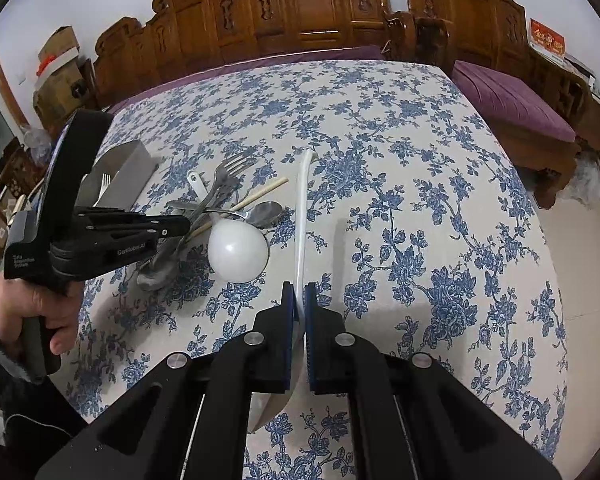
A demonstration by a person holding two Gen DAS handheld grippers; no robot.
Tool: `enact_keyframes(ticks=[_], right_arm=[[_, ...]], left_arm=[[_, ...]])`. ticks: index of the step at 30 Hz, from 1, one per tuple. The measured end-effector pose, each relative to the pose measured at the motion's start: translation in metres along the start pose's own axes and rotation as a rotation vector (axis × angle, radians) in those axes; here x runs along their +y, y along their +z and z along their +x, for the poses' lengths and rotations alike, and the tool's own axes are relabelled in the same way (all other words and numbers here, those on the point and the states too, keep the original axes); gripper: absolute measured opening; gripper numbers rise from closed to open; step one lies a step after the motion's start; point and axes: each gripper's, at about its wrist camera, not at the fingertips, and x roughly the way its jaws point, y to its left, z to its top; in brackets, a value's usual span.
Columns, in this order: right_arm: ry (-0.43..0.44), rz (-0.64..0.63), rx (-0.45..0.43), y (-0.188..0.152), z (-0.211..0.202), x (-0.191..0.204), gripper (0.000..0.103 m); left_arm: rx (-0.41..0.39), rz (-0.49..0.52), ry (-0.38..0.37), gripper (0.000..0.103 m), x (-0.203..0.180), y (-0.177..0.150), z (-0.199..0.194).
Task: Organize utensils
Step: 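Grasp a metal fork with the left tool while the right tool lifts the white spoon, then drop the metal fork into the tray with the left tool while the right tool holds the spoon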
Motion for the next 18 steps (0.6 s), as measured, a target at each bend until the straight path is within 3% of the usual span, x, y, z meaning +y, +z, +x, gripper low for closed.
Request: enact_keyframes(ticks=[18], right_arm=[[0.06, -0.031, -0.018, 0.0, -0.005, 0.029, 0.006]], left_arm=[[-0.122, -0.005, -0.008, 0.002, 0.012, -0.015, -0.07]])
